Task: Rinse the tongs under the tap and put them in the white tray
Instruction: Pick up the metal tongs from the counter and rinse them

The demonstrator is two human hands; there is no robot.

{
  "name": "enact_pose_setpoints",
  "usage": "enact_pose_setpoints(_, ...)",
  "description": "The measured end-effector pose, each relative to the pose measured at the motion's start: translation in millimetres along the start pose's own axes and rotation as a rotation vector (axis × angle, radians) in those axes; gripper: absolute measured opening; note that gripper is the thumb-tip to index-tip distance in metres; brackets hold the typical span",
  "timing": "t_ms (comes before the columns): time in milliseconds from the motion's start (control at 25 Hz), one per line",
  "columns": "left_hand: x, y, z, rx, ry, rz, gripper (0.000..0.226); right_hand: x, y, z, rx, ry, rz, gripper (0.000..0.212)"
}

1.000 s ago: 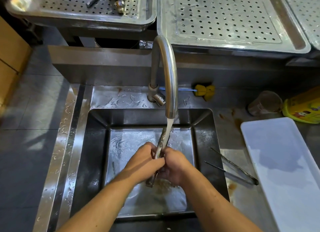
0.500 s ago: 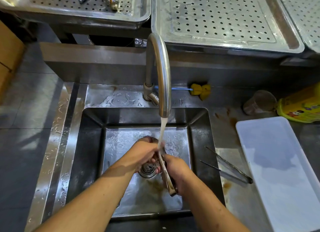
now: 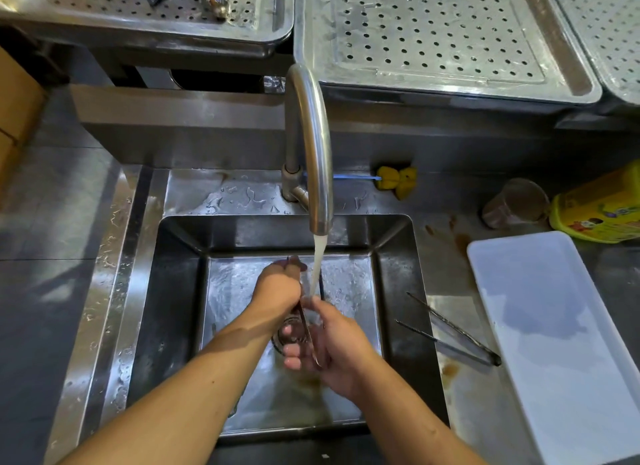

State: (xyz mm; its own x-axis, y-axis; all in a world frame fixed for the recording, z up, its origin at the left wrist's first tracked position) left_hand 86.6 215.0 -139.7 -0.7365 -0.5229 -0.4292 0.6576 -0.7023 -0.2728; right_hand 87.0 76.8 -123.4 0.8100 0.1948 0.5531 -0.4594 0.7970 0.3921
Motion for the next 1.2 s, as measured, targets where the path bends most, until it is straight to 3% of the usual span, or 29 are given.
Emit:
enact_pose_setpoints(80,-4,2,-2,-0.004,0.001,-0.065,0.027,1,-3,3,0.005,-0.017,0.105,0.036)
enact_pose_setpoints(200,2,24,9,0.205,0.084,-0.367,0.014,22,-26,-1,-0.143,-0.106,0.354,0.038)
enact_pose_setpoints(240,7,28,14,0.269,0.105,-0.410,0.020,26,-30,-1,-0.160,-0.116,0.397,0.040)
enact_pose_setpoints(480,12,13,-5,0.094,-0.046,-0.326,0.019,24,-30,14,-0.171,-0.141,0.485,0.054)
enact_pose_setpoints(640,24,40,19,0.374,0.063,-0.454,0.021,28,-40,10,-0.240,-0.116,0.385,0.049)
enact_pose_setpoints(840,24,17,-8,0.126,-0.108,-0.276,0.026,21,-29,12,-0.178,-0.082,0.468,0.052)
enact_pose_setpoints(960,30,29,0,0.273,-0.027,-0.308,0.022,21,-28,2,-0.161,-0.100,0.430,0.048)
enact_pose_setpoints(1080,45,38,6,0.489,-0.175,0.126,0.038,26,-29,-9,-0.143,-0.104,0.378,0.045)
enact_pose_setpoints(1200,41,37,6,0.517,-0.156,0.158,0.040,31,-26,-11,-0.098,-0.136,0.512,0.036)
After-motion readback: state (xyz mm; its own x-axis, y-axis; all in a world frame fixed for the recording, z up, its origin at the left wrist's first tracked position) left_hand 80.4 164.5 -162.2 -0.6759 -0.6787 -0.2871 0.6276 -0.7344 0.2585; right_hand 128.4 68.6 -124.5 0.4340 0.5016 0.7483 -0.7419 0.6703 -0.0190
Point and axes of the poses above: each hand's wrist, its own z-axis away from the middle knuckle, its own y-axis out of the palm, x = y × z, the point moved 10 cm from there along -z, towards the middle knuckle, and after that the axes turned 15 degrees about -y, right-handed, at the moved point
